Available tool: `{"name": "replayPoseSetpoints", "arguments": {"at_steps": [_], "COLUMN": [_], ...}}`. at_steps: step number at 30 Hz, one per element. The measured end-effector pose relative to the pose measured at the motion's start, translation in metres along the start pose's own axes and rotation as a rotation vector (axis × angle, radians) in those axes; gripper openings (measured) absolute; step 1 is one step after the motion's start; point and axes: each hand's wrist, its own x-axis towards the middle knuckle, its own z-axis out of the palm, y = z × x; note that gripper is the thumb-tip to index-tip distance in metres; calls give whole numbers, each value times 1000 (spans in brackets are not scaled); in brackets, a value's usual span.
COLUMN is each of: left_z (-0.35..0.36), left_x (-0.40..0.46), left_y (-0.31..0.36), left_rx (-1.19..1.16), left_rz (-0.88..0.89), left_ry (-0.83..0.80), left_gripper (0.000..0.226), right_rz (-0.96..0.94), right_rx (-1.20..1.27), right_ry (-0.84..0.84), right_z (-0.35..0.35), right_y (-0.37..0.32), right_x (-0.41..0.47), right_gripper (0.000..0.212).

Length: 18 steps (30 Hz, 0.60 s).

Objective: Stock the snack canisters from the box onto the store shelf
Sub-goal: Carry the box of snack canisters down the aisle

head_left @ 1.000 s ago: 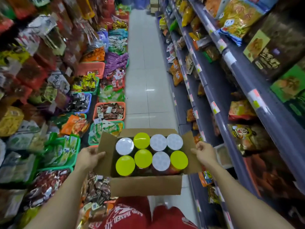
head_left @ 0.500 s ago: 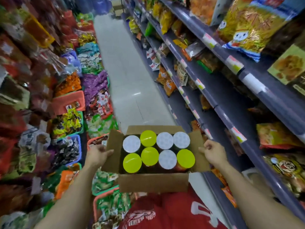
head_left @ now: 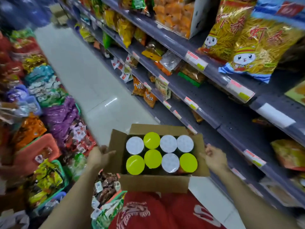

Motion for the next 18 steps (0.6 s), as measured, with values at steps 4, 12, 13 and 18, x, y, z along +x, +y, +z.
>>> {"name": "replayPoseSetpoints", "arguments": {"at_steps": [4,12,13,18], "left_z": [-7,12,17,56], "left_x": [66,195,208,266], "left_y": [34,107,112,125], "left_rx": [125,322,338,481], "left_rz": [110,351,391,493], "left_ry": [-92,-342,-360,-454], "left_gripper": [35,45,46,35], "right_rz": [99,496,533,740], "right_rx": [110,184,222,323], "right_ry": [15,220,272,359], "right_z": [12,72,83,139], "right_y": [-15,-58,-64,-66], "right_x": [8,-17,-21,-24], "right_gripper": [19,31,26,26]}}
